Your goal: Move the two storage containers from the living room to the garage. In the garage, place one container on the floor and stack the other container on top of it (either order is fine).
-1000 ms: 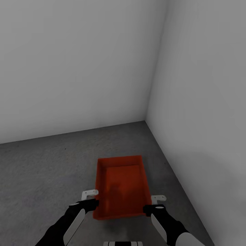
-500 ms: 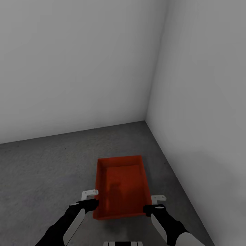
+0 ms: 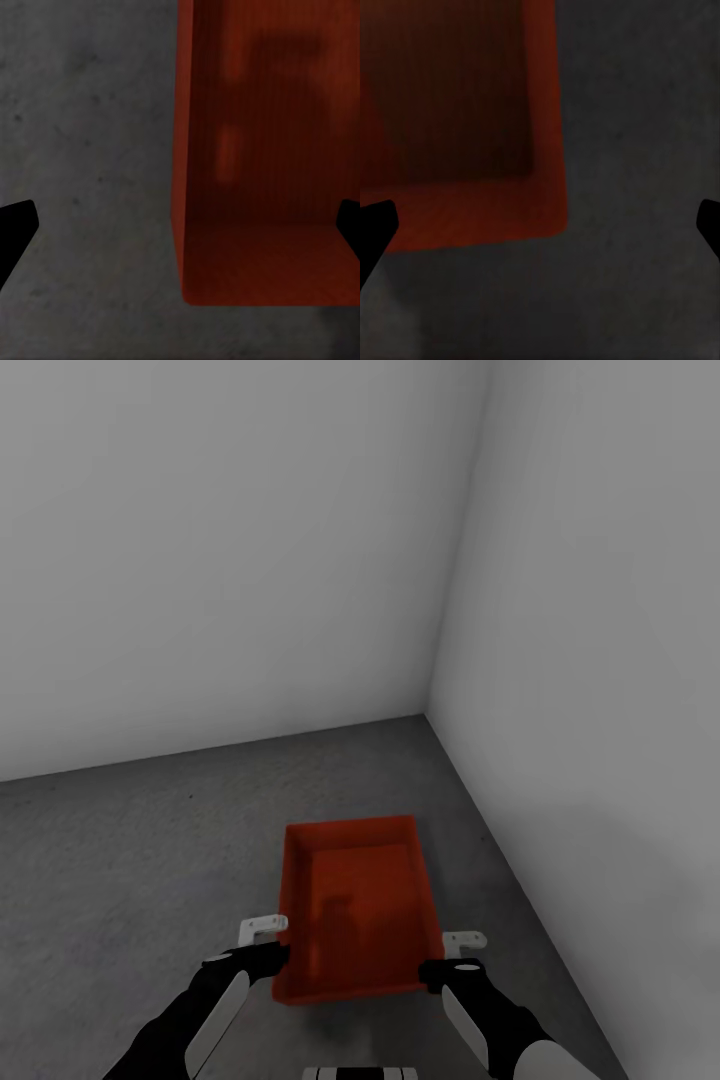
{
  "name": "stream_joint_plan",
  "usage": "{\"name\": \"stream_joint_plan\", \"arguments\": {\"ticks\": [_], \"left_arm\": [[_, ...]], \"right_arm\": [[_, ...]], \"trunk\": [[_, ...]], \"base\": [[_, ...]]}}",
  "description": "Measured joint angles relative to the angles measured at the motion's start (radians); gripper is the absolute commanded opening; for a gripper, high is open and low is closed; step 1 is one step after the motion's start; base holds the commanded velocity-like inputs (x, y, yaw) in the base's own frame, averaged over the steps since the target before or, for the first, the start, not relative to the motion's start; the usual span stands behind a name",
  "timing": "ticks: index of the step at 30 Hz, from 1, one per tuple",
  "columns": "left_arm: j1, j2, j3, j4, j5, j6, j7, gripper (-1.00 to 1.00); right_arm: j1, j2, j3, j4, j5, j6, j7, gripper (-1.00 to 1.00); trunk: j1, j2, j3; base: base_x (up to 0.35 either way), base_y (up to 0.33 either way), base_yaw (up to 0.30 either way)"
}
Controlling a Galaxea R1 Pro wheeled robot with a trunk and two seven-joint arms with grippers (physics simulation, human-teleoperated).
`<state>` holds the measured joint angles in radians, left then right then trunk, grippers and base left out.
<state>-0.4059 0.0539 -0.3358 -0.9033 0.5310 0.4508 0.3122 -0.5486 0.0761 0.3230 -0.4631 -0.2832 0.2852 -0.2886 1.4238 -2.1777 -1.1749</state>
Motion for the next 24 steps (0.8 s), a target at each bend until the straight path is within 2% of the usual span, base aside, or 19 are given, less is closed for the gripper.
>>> {"name": "stream_joint_plan", "arguments": {"ticks": [24], "left_arm": [[0.000,0.000,0.000,0.000,0.000,0.000,0.000,1.00]], "right_arm": [[0.000,0.000,0.000,0.000,0.000,0.000,0.000,1.00]], "trunk": [[0.000,0.000,0.035]], "base": [[0.000,0.000,0.000]]}}
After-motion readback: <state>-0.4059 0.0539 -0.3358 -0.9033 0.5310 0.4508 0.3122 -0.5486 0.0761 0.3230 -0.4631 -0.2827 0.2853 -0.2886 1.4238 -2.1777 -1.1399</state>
